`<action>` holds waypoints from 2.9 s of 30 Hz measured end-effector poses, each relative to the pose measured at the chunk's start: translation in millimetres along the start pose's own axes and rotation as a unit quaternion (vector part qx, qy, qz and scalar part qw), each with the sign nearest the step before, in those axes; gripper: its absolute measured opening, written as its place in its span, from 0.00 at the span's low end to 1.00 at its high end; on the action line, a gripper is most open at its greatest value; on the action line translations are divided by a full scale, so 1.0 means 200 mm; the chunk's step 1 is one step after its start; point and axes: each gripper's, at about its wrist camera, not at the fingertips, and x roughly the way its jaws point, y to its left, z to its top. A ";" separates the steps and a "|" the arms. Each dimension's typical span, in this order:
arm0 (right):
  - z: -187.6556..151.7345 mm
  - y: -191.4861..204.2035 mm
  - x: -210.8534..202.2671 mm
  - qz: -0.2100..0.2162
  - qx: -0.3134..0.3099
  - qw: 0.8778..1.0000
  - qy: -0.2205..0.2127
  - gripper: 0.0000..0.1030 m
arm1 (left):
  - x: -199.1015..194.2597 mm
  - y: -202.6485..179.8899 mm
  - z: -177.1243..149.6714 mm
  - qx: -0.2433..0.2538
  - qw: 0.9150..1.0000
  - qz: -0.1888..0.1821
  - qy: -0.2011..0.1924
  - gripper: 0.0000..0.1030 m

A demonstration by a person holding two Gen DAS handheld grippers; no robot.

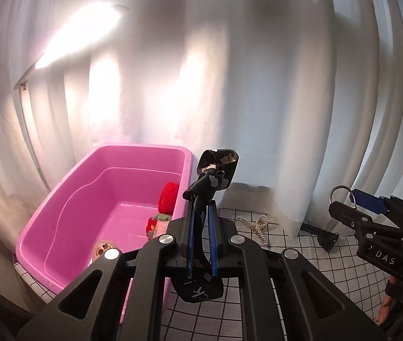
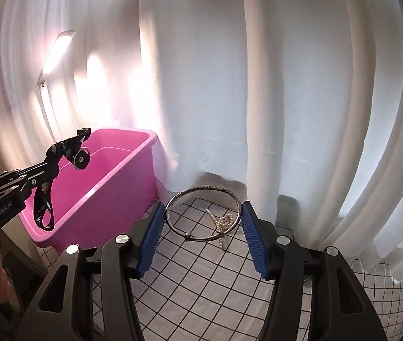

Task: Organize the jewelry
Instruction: 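Carry the bangle with the right tool over the pink tub while the left tool carries the lanyard, then open the right tool dropping the bangle into the tub while the left tool releases the lanyard, then move both tools back over the table toward the black watch and pearl clip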

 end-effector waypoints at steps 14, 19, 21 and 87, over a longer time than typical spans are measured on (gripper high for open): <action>0.27 0.68 0.42 0.149 -0.047 0.987 0.035 0.52 | 0.11 0.67 -0.02 -0.049 0.994 0.091 0.037 0.09; 0.32 0.89 0.57 0.156 -0.083 0.983 0.058 0.52 | 0.21 0.77 -0.05 -0.059 0.992 0.088 0.065 0.09; 0.33 0.94 0.63 0.153 -0.090 0.981 0.077 0.52 | 0.24 0.79 -0.07 -0.061 0.992 0.087 0.073 0.09; 0.22 0.47 0.39 0.042 -0.018 0.997 0.063 0.66 | 0.18 0.47 -0.01 -0.049 0.995 0.051 0.074 0.80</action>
